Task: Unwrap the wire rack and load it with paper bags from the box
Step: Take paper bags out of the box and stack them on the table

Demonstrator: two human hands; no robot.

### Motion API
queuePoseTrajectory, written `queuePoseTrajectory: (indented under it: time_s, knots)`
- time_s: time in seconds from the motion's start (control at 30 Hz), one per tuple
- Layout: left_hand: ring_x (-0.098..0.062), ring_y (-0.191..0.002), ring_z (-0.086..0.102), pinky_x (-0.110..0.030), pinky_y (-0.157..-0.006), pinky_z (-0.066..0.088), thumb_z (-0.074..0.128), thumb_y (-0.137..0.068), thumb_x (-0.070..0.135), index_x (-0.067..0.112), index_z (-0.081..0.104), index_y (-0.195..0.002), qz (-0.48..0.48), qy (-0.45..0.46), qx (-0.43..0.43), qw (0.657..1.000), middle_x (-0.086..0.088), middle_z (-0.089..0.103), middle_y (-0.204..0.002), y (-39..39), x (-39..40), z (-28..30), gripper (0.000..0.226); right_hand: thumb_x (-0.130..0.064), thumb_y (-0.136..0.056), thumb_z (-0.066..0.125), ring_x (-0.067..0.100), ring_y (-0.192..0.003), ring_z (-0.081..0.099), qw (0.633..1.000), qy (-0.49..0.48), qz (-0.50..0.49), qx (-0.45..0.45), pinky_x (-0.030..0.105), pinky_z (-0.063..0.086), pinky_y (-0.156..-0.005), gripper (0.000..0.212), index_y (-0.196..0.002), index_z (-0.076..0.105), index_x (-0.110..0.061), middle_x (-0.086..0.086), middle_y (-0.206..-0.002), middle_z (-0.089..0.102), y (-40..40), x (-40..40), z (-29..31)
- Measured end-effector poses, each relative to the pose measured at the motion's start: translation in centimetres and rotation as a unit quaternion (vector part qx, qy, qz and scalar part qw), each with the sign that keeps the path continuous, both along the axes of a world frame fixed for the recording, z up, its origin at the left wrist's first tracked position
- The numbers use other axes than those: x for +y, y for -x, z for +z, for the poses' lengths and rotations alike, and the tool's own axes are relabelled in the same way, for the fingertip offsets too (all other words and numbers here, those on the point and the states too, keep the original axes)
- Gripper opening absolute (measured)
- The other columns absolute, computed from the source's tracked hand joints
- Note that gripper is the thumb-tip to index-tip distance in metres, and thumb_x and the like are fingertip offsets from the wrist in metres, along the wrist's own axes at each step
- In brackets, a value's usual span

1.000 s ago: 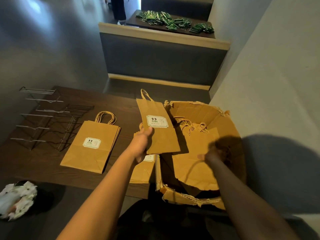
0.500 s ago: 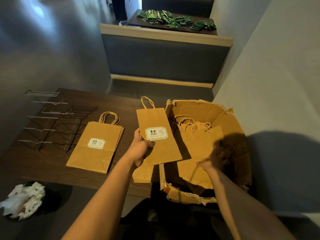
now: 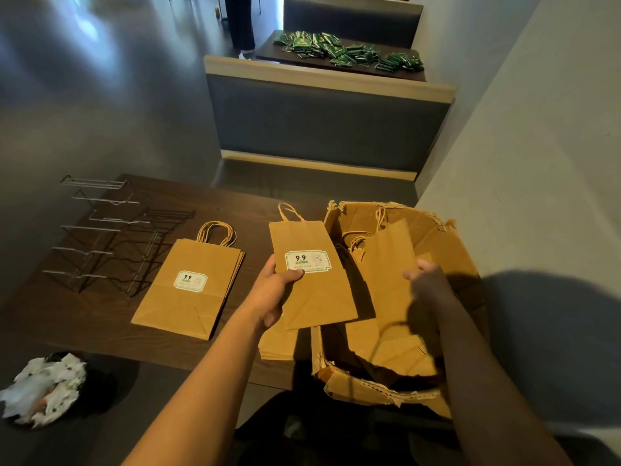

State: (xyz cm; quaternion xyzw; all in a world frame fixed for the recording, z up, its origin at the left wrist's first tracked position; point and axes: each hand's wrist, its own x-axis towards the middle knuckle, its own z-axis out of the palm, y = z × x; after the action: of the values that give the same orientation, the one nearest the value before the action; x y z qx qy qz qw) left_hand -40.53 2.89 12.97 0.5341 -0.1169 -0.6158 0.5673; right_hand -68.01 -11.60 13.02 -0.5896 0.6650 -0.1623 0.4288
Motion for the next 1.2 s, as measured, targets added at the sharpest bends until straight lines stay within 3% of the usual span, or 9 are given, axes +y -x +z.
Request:
queuePoseTrajectory:
  time_s: [0.2, 0.37, 0.47, 0.57, 0.7, 0.77, 0.83, 0.97, 1.2]
  knots:
    - [-0.031, -0.110, 0.072, -0.043, -0.079, 0.062, 0.053, -0.099, -0.005, 0.025, 0.043, -0.150, -0.028, 0.036, 0.015, 0.999, -0.014, 0.070, -0.128, 0.7, 0.2, 0.6, 0.060, -0.020, -0.103, 0.051, 0.027, -0.105, 0.064, 0.968, 0.141, 0.124, 0.165, 0.043, 0.054, -0.094, 0.025, -0.124, 0.063, -0.014, 0.007, -0.114, 0.066, -5.6, 2.0, 7.4]
    - [-0.024, -0.103, 0.073, -0.035, -0.076, 0.061, 0.044, -0.100, -0.007, 0.023, 0.045, -0.150, -0.028, 0.067, -0.005, 0.997, -0.010, 0.073, -0.118, 2.1, -0.3, 1.2, 0.058, -0.040, -0.105, 0.041, 0.016, -0.090, 0.061, 0.931, 0.199, 0.263, 0.154, 0.030, 0.053, -0.075, 0.029, -0.106, 0.063, -0.021, -0.002, -0.101, 0.058, -12.2, 7.8, 7.5]
    - [-0.031, -0.108, 0.070, -0.042, -0.080, 0.059, 0.038, -0.110, 0.024, 0.027, 0.053, -0.142, -0.018, 0.034, 0.010, 0.999, -0.012, 0.074, -0.116, 2.2, -0.1, 1.6, 0.036, -0.050, -0.103, 0.039, 0.024, -0.104, 0.059, 0.922, 0.177, 0.297, 0.174, 0.041, 0.054, -0.089, 0.042, -0.123, 0.059, -0.019, 0.004, -0.117, 0.057, -15.2, 9.9, 5.6]
    - [-0.024, -0.094, 0.072, -0.034, -0.066, 0.058, 0.036, -0.103, 0.064, 0.027, 0.063, -0.123, -0.007, -0.027, 0.013, 1.000, -0.010, 0.074, -0.107, 1.3, 0.4, 0.8, 0.050, -0.037, -0.103, 0.048, 0.025, -0.120, 0.055, 0.929, 0.138, 0.323, 0.118, 0.038, 0.050, -0.098, 0.046, -0.146, 0.048, -0.020, 0.006, -0.134, 0.052, -15.9, 9.9, 4.6]
    - [-0.028, -0.112, 0.071, -0.040, -0.081, 0.060, 0.063, -0.101, 0.016, 0.023, 0.051, -0.143, -0.004, 0.047, -0.010, 0.999, -0.014, 0.068, -0.130, -0.3, 1.0, -0.7, 0.044, -0.012, -0.098, 0.059, 0.010, -0.095, 0.064, 0.956, 0.074, 0.267, -0.094, 0.034, 0.058, -0.085, 0.031, -0.128, 0.064, -0.021, 0.000, -0.113, 0.064, -14.8, 8.6, 3.5]
    - [-0.031, -0.109, 0.072, -0.045, -0.083, 0.060, 0.064, -0.096, 0.002, 0.020, 0.052, -0.140, 0.011, 0.045, -0.001, 0.999, -0.016, 0.071, -0.125, -0.6, 1.0, -0.6, 0.048, -0.011, -0.096, 0.062, 0.006, -0.106, 0.060, 0.972, 0.130, 0.157, -0.115, 0.026, 0.055, -0.088, 0.036, -0.130, 0.061, -0.024, -0.003, -0.123, 0.060, -13.6, 7.8, 3.3]
    - [-0.031, -0.108, 0.072, -0.046, -0.082, 0.060, 0.064, -0.096, 0.000, 0.020, 0.050, -0.139, 0.021, 0.046, -0.004, 0.999, -0.015, 0.072, -0.123, -0.8, 1.0, -0.6, 0.049, -0.020, -0.094, 0.068, 0.010, -0.122, 0.051, 0.981, 0.157, 0.073, -0.087, 0.030, 0.052, -0.098, 0.048, -0.138, 0.052, -0.030, -0.010, -0.134, 0.052, -12.2, 6.5, 2.6]
    - [-0.031, -0.112, 0.070, -0.043, -0.085, 0.059, 0.061, -0.098, 0.002, 0.021, 0.050, -0.137, -0.002, 0.065, -0.016, 0.998, -0.015, 0.070, -0.127, -0.9, 0.8, -0.6, 0.045, -0.024, -0.100, 0.064, 0.013, -0.114, 0.067, 0.968, -0.064, 0.114, -0.214, 0.038, 0.060, -0.091, 0.048, -0.145, 0.048, -0.029, -0.005, -0.135, 0.062, -11.4, 5.5, 1.7]
    - [-0.032, -0.120, 0.066, -0.043, -0.095, 0.057, 0.062, -0.094, -0.009, 0.012, 0.052, -0.137, -0.020, 0.059, -0.018, 0.998, -0.016, 0.069, -0.130, -0.2, 0.2, -1.1, 0.049, -0.029, -0.104, 0.056, 0.013, -0.110, 0.070, 0.969, -0.001, 0.097, -0.228, 0.039, 0.060, -0.091, 0.028, -0.131, 0.060, -0.024, -0.002, -0.122, 0.071, -12.5, 5.1, 0.3]
